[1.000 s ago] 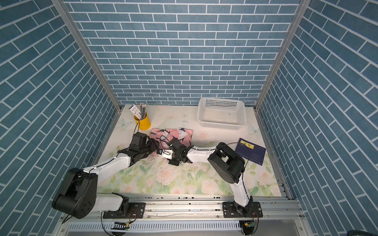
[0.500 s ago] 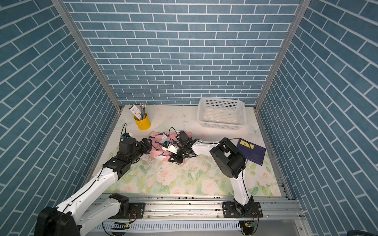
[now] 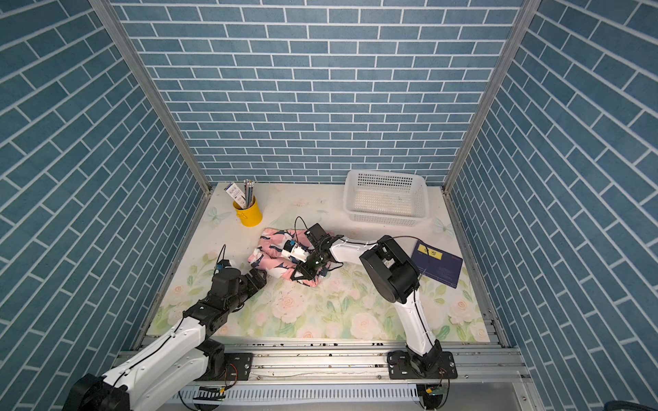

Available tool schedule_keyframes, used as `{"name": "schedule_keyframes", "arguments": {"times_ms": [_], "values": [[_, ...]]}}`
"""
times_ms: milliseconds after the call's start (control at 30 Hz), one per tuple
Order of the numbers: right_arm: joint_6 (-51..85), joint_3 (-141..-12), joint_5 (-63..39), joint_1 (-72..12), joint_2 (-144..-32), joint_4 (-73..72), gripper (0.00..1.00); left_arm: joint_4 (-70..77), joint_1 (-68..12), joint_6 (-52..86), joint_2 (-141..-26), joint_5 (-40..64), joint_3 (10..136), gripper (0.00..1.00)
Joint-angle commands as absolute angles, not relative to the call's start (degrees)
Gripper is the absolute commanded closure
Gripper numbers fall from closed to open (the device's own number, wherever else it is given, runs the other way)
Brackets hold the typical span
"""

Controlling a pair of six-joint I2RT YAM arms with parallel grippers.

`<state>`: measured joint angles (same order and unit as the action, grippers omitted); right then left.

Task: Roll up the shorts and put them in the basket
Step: Roll the shorts at the center of the board.

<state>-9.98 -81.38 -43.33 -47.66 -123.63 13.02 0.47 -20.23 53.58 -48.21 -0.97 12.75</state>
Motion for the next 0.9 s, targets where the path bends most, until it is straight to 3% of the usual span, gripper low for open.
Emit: {"name": "schedule_keyframes", "arguments": {"times_ms": [0,600,867], "values": [[-7.1,-82.0,-43.4,-47.8,-127.2,16.4,1.0,7.6,-20.7,54.1,-49.8,-0.7,12.3,0.08],[-4.3,-82.2,-44.6,-47.8,-128.1,15.6,1.0,18.6,-20.7,53.7,-58.2,0.1,11.9,0.08],[-4.4,-84.0,-46.7,-47.8,-129.7,18.0,1.0,24.6,-20.7,53.1,-68.0,-0.2,15.3,0.09]]}}
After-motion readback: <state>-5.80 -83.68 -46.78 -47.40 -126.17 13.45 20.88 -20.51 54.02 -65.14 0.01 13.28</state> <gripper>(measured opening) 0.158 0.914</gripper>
